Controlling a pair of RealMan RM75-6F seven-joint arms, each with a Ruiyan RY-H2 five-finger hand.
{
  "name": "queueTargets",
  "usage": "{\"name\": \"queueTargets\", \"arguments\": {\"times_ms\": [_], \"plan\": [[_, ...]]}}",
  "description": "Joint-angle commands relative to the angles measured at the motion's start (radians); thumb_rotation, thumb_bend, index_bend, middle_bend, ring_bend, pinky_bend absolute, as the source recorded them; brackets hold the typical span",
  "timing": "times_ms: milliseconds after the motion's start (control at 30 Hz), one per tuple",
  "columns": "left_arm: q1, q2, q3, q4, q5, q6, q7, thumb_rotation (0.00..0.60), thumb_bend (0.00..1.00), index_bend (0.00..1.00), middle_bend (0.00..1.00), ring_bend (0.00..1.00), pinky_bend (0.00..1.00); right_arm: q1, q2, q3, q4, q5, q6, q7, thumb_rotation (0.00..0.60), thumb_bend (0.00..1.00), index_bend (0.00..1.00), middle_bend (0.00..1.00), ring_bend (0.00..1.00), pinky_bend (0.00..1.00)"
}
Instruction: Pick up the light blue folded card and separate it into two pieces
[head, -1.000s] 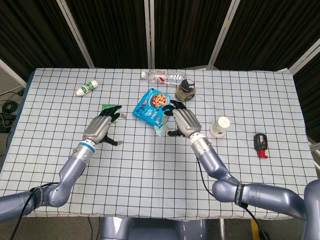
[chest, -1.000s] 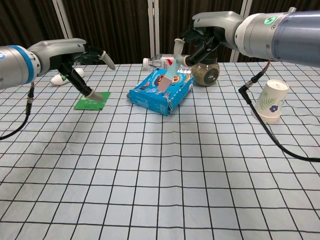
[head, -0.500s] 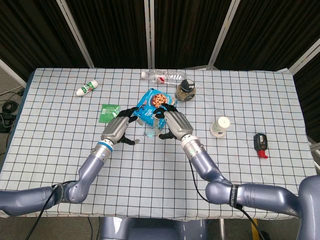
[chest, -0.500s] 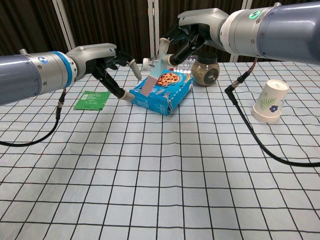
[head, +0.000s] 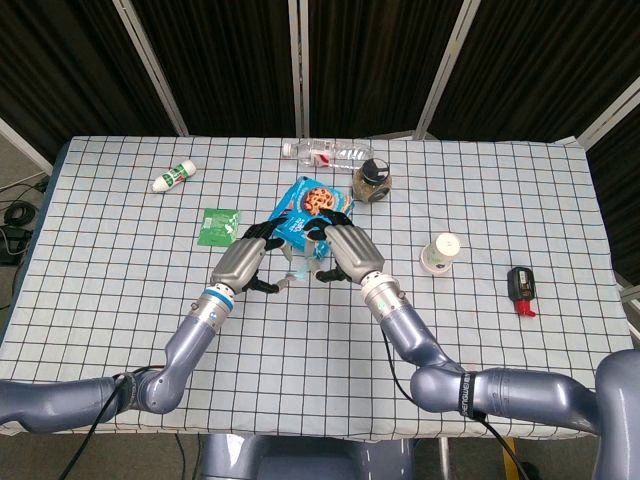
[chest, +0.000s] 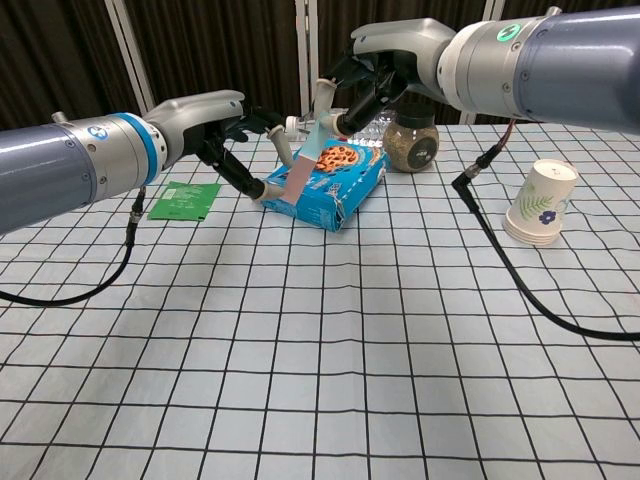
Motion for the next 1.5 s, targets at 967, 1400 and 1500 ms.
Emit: {"name": "queueTargets", "arguments": {"times_ms": [967, 1400, 1500], "plan": [[-0.015, -0.009, 0.009, -0.014, -0.006, 0.025, 0.007, 0.6, 0.37, 0.49, 0.0, 0.0, 0.0, 0.015, -0.01, -0.015, -0.024, -0.014, 0.016, -0.005, 0.6, 0.44, 0.74, 0.24, 0.0, 0.0], [-0.025, -0.018, 0.01, -0.015, -0.019, 0.022, 0.012, 0.6, 0.37, 0.5, 0.0, 0.0, 0.0, 0.012, 0.0, -0.019, -0.039, -0.037, 0.008, 0.008, 0.6, 0.44, 0.74, 0.24, 0.0, 0.0], [-0.026, -0.021, 0.01, -0.017, -0.021, 0.022, 0.013, 0.6, 0.42, 0.54, 0.0, 0.0, 0.0, 0.012, 0.001, -0.02, -0.04, -0.039, 0.007, 0.01, 0.6, 0.43, 0.74, 0.24, 0.0, 0.0]]}}
